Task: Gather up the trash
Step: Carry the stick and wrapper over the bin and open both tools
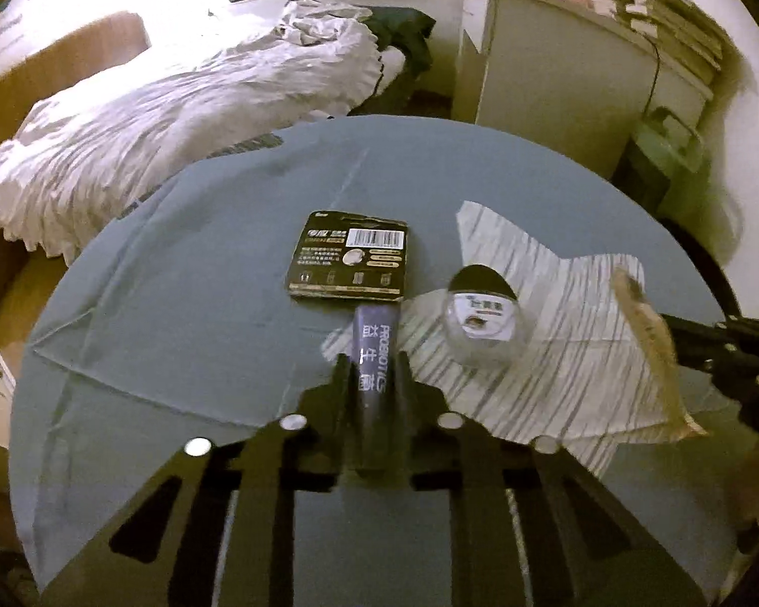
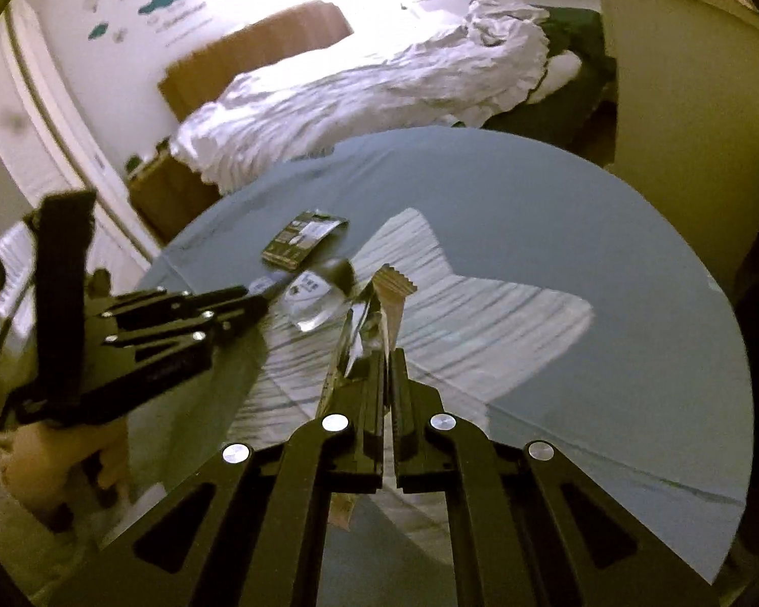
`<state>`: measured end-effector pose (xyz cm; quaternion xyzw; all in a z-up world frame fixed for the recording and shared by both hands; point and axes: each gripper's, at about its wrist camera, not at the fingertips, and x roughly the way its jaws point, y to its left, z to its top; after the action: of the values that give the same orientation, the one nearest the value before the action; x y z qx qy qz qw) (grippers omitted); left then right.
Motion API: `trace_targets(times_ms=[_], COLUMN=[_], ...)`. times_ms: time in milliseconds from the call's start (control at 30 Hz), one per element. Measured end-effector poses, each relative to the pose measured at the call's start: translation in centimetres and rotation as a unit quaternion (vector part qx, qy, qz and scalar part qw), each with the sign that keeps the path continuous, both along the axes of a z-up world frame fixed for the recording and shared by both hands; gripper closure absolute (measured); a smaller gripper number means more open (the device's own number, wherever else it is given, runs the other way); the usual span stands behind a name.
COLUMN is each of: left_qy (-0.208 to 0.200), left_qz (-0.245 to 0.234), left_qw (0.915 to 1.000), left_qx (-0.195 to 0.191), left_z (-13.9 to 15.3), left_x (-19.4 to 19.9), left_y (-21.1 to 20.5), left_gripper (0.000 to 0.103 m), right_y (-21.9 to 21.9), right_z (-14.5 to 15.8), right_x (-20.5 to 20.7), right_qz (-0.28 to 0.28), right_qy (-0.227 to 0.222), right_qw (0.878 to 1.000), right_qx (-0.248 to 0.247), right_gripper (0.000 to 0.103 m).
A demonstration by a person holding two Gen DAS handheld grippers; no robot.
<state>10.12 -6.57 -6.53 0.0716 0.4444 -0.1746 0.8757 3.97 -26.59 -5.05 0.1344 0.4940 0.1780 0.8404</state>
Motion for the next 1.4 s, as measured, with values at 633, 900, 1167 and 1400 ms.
trace_targets(times_ms=[633,900,1167,1400], left_qy=[-0.047,-0.028,0.018,0.042], left_qz=[-0.049,-0.150,-0.226,-0.249], left_qw=[0.9867,0.9684,0.9545,0.9512], left_qx=[-0.148,-0.197,-0.194,-0.178], left_z=[7.4,7.5,4.9,2.9], left_x=[-4.4,-3.3,-2.8,-2.9], left_y=[-3.0,-16.2,-28.3,-32.8], left_gripper=[0.092,0.092,0.092,0.092], right_y=[-13.3,-25.3,-31.8,-34.3], right_z=[2.8,2.5,-1.2,-3.1], right_x=[-1.2,-3.2,-5.4,-6.3], right_qz=[-0.115,-0.249,-0.337,-0.362], right_qy=[-0.082,-0.124,-0.119,-0.113], right_qw=[0.988,0.960,0.934,0.925], right_qx=[0.061,0.011,0.019,0.009], right_gripper=[0.099,0.099,0.099,0.099])
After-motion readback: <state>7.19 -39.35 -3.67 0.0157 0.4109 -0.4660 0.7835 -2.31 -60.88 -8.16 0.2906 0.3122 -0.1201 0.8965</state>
